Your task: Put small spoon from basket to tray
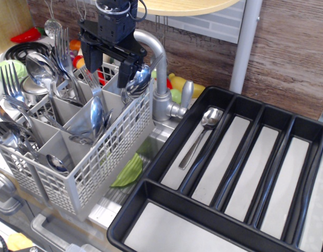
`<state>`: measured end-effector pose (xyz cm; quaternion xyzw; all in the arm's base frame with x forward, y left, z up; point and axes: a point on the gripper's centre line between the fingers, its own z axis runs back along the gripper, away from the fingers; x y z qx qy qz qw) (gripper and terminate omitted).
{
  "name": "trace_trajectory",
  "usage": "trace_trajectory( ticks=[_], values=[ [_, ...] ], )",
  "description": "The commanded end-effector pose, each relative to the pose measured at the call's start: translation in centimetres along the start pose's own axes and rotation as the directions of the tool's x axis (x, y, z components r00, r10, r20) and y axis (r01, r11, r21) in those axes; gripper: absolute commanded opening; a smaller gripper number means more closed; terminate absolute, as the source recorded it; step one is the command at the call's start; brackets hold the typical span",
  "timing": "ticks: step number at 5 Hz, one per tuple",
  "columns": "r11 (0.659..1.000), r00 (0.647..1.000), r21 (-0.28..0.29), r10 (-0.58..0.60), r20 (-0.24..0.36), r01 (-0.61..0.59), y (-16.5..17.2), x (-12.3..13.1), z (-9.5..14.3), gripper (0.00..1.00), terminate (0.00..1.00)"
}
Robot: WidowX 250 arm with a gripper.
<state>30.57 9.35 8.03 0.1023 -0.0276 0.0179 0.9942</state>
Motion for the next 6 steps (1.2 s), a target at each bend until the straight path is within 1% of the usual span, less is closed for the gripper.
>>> trace_trajectory(
  ticks=[1,2,3,4,5,6],
  values=[
    [1.000,1.000,0.000,0.000,0.000,0.000,0.0,0.0,0.0,1.00,0.00],
    [0.994,0.998,0.106,0.012,-0.056,-0.006,-0.7,-0.6,-0.6,1.00,0.00],
    [0.982,1.000,0.189,0.023,-0.009,-0.021,-1.7,-1.4,-1.4,1.00,0.00],
    [0.982,0.999,0.188,0.021,-0.024,-0.016,-2.0,-1.6,-2.3,1.00,0.00],
    [0.981,1.000,0.194,0.008,-0.003,-0.007,-1.7,-1.6,-2.8,1.00,0.00],
    [0.985,1.000,0.170,0.011,-0.027,-0.006,-1.4,-2.0,-3.8,1.00,0.00]
  ],
)
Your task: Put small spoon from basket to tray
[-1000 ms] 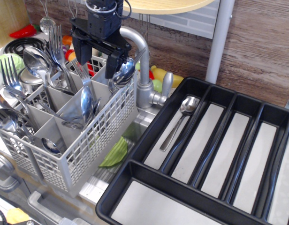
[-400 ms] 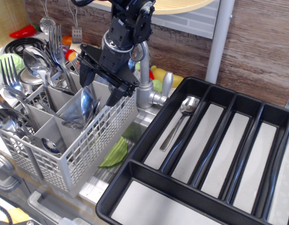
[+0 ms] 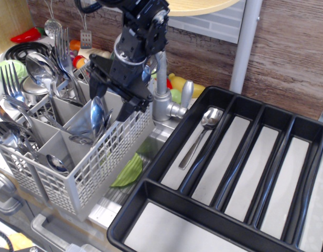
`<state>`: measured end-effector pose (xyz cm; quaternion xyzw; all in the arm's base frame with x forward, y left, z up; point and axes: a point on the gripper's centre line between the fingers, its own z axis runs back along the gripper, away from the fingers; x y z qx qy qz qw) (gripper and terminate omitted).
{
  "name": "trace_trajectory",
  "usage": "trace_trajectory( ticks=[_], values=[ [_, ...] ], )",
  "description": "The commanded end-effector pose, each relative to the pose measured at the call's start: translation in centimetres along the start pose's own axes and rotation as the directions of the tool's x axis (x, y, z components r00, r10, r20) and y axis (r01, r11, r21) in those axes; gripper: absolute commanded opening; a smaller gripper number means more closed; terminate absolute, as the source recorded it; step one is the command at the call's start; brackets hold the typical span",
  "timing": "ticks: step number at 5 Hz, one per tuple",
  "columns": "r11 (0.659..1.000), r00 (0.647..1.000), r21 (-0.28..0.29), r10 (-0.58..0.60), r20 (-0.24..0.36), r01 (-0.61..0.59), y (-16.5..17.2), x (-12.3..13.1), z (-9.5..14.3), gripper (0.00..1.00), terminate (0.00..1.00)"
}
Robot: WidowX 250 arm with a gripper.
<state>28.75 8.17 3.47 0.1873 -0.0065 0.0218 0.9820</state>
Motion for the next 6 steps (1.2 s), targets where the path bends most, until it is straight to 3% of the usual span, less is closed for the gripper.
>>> trace_trajectory(
  ticks=[1,3,4,6],
  values=[
    [1.000,1.000,-0.025,0.018,-0.011,-0.018,0.7,-0.4,-0.8,1.00,0.00],
    [0.998,0.999,-0.061,0.008,-0.039,-0.010,1.1,-0.1,-1.7,1.00,0.00],
    [1.000,0.998,-0.007,0.002,-0.057,-0.002,1.2,0.9,2.0,0.00,0.00],
    [0.999,0.987,0.046,-0.001,-0.160,0.009,1.2,1.1,8.0,0.00,0.00]
  ],
)
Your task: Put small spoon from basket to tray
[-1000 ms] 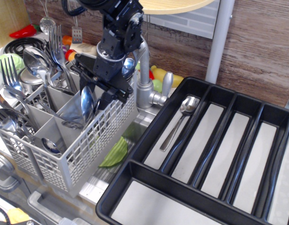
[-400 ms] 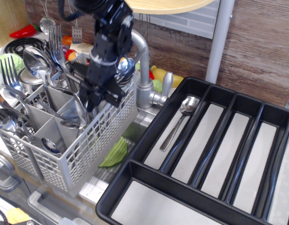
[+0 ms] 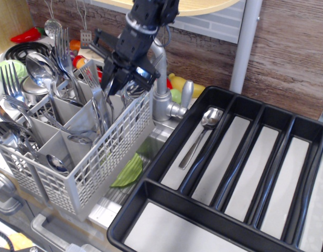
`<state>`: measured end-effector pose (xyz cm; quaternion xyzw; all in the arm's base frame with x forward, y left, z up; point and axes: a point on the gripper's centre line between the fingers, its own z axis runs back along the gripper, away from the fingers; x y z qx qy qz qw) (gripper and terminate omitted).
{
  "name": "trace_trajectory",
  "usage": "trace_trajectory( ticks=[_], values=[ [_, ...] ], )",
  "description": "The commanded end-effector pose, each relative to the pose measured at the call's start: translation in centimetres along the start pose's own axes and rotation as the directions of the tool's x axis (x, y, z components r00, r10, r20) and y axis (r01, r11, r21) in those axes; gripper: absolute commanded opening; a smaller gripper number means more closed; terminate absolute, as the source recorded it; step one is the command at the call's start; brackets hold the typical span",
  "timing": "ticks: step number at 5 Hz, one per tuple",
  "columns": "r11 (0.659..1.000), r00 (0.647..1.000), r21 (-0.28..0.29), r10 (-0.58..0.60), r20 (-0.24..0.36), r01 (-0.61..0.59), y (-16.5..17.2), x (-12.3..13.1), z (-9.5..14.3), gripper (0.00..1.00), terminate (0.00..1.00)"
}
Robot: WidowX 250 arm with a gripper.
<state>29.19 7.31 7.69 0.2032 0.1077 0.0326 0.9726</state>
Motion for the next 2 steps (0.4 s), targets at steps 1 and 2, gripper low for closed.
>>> trace_trajectory(
  ticks=[1,2],
  values=[
    [0.999,0.998,-0.011,0.041,-0.056,-0.042,0.1,-1.0,6.9,0.00,0.00],
    [0.993,0.982,-0.072,0.080,-0.173,-0.094,-1.4,-1.6,8.3,0.00,0.00]
  ],
)
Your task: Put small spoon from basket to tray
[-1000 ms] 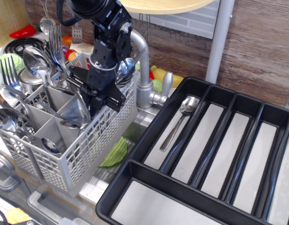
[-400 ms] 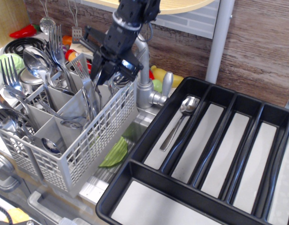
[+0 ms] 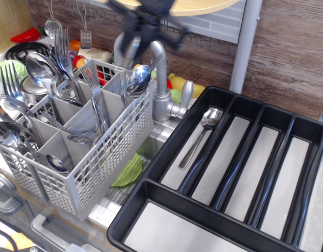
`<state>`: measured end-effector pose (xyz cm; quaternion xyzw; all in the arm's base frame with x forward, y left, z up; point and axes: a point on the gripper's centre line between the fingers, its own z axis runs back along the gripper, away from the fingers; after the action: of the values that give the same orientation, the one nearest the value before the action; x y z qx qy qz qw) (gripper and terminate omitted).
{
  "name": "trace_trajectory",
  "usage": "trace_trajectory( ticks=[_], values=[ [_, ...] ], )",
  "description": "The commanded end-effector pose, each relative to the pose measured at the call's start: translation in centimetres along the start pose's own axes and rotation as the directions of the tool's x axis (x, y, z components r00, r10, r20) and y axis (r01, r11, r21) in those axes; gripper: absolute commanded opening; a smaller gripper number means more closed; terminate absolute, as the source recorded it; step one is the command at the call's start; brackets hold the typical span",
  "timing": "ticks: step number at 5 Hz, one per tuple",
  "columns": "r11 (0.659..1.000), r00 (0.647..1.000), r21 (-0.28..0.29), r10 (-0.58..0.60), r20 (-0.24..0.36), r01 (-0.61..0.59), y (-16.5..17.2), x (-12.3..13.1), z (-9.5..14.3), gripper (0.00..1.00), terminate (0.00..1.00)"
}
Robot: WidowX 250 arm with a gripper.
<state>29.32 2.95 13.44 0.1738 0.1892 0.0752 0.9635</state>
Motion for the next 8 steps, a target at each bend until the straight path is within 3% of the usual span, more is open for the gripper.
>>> trace_trajectory(
  ticks=[1,2,5,6,8],
  values=[
    [0.996,0.997,-0.063,0.058,-0.057,-0.062,-1.3,-0.5,2.3,0.00,0.00],
    [0.991,0.994,-0.093,0.088,-0.057,-0.094,-2.9,-0.4,1.6,0.00,0.00],
    [0.963,0.997,-0.265,0.037,-0.073,-0.056,-6.4,3.3,-4.5,0.00,0.00],
    [0.951,0.998,-0.309,0.009,-0.066,-0.030,-7.5,4.7,-5.5,0.00,0.00],
    [0.960,1.000,-0.279,-0.010,-0.011,0.006,-7.7,5.6,-5.8,0.00,0.00]
  ],
)
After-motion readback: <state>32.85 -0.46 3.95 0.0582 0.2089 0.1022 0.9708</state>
